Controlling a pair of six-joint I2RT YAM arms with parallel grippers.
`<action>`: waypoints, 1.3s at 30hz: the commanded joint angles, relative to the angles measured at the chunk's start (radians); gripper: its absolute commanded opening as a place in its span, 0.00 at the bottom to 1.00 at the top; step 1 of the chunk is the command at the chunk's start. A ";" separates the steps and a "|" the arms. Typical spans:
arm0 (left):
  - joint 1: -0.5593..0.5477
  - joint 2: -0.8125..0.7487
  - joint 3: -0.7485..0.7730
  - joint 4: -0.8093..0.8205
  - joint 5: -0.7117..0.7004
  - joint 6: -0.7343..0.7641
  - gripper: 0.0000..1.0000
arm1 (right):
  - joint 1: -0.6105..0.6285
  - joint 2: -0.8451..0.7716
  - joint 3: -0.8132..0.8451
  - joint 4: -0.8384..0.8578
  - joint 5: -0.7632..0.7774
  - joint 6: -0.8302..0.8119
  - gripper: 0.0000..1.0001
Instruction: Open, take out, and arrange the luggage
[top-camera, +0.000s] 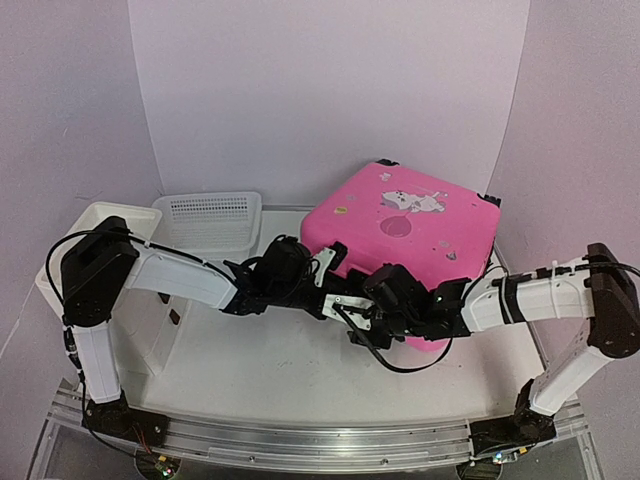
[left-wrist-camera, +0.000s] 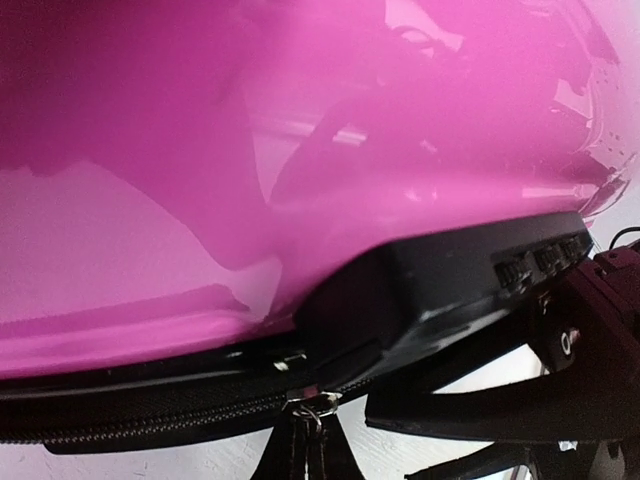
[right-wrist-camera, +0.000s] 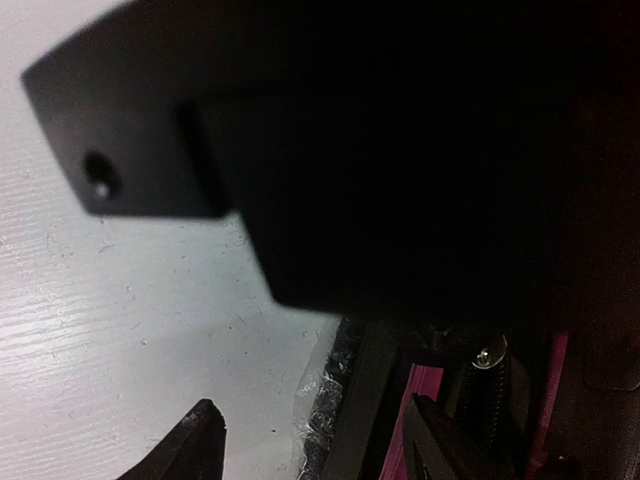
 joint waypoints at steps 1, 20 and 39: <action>0.023 -0.044 -0.049 -0.048 0.033 -0.032 0.00 | -0.037 0.020 -0.038 0.080 0.134 0.026 0.61; 0.094 -0.171 -0.166 -0.067 -0.111 0.057 0.00 | -0.051 0.042 -0.151 0.154 0.423 -0.060 0.34; 0.342 -0.139 0.000 -0.256 -0.299 0.245 0.00 | -0.073 -0.224 -0.235 -0.188 0.363 0.278 0.10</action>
